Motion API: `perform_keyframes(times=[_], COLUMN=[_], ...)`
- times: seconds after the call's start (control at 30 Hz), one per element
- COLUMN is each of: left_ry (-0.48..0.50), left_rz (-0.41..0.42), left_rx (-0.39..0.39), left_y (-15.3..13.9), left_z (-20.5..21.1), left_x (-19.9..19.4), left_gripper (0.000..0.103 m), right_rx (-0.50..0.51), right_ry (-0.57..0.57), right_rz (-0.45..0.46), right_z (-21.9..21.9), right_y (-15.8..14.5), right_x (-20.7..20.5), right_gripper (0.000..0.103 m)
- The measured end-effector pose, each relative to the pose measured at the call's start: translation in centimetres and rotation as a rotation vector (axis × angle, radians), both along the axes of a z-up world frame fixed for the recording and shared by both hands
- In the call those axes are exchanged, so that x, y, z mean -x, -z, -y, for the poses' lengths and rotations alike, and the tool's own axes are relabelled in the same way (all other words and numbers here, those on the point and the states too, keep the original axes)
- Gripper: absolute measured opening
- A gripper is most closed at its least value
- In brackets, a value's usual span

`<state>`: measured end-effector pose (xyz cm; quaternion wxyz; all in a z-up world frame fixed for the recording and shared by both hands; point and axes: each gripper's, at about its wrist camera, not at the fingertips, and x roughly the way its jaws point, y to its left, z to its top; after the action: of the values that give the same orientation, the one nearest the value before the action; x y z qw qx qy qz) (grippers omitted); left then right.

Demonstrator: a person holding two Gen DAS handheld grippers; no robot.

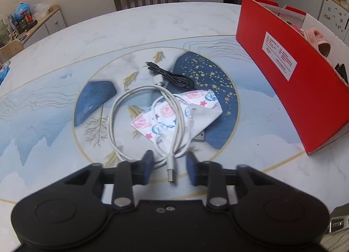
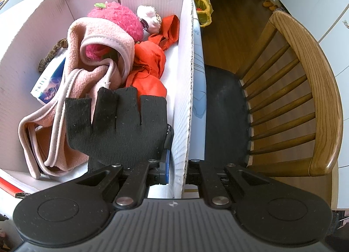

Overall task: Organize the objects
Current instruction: 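Close the left gripper on the white cable and lift it, then carry the white cable into the box and open the left gripper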

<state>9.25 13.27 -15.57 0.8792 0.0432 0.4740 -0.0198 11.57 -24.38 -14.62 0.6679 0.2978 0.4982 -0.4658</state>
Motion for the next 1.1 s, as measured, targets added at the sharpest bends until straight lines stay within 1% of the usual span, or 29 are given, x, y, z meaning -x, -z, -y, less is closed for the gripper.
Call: perform_keyframes(times=[0.03, 0.07, 0.17, 0.27, 0.43, 0.67, 0.83, 1.0, 1.1], left_ry=[0.001, 0.003, 0.007, -0.002, -0.042, -0.101, -0.101, -0.135, -0.133], left_rz=[-0.002, -0.006, 0.001, 0.004, 0.023, 0.091, 0.133, 0.178, 0.212], left_rx=[0.005, 0.013, 0.027, 0.028, 0.073, 0.135, 0.115, 0.180, 0.215], left_y=[-0.1, -0.2, -0.7, -1.4, -3.8, -7.6, -9.4, -11.9, -13.6], left_z=[-0.1, -0.1, -0.2, -0.2, -0.9, -2.0, -2.2, -3.3, -3.3], left_x=[0.0, 0.0, 0.2, 0.1, -0.5, -1.5, -2.3, -3.0, -3.5], left_gripper=[0.015, 0.007, 0.005, 0.005, 0.004, 0.004, 0.004, 0.004, 0.004], right_rx=[0.000, 0.000, 0.000, 0.000, -0.001, -0.001, -0.002, -0.001, 0.000], right_ry=[0.000, 0.000, 0.005, 0.009, 0.017, 0.028, 0.039, 0.046, 0.053], right_rz=[0.000, 0.001, 0.004, 0.007, 0.015, 0.023, 0.032, 0.036, 0.042], right_z=[0.0, 0.0, 0.4, 0.5, 0.6, 0.6, 0.7, 0.8, 0.8], right_y=[0.0, 0.0, 0.2, 0.2, 0.2, 0.2, 0.2, 0.1, 0.1], right_x=[0.0, 0.0, -0.1, -0.1, 0.0, 0.2, 0.3, 0.3, 0.3], right_gripper=[0.007, 0.007, 0.007, 0.007, 0.007, 0.007, 0.007, 0.007, 0.007])
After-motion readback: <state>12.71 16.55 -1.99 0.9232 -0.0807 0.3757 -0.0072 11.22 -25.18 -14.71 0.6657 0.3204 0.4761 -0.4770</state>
